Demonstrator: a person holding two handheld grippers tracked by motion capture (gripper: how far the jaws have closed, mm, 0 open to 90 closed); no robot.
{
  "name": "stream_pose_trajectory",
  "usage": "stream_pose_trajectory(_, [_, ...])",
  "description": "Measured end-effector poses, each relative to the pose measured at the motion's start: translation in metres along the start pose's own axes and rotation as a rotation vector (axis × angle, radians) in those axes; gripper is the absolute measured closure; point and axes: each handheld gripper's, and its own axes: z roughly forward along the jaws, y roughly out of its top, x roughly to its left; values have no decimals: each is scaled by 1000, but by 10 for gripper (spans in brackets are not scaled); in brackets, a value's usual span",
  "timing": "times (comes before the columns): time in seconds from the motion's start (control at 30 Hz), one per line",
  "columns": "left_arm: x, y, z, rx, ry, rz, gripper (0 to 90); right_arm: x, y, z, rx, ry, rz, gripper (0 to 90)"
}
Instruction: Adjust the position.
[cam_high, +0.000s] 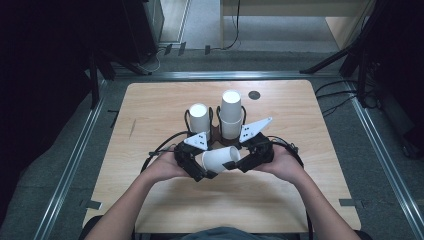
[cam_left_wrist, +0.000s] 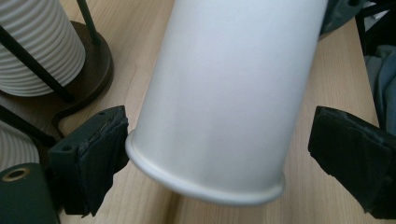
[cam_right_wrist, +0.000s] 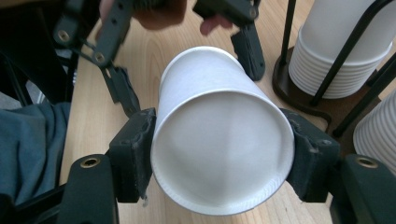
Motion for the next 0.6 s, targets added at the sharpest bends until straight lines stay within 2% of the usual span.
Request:
stream_pose_trajectory(0.17, [2,-2,-1,-38,-25,-6,76,1,1,-4,-33,12,4,342])
stream_pose_trajectory(0.23, [3,-4,-2,-55,-32,-9,144,1,2,-5,-41,18,8,341])
stream_pose_trajectory(0.3, [4,-5,-2,-62,-36,-9,148,2,3,-5,-48,24,7,341])
stream_pose_trajectory(0.43, [3,-5,1,-55,-40,-4,156,3,4,-4,-58,35,7,342])
stream_pose_trajectory(0.6, [2,-4,0,-38,-29,21,226,4,4,-3,-54,33,-2,346])
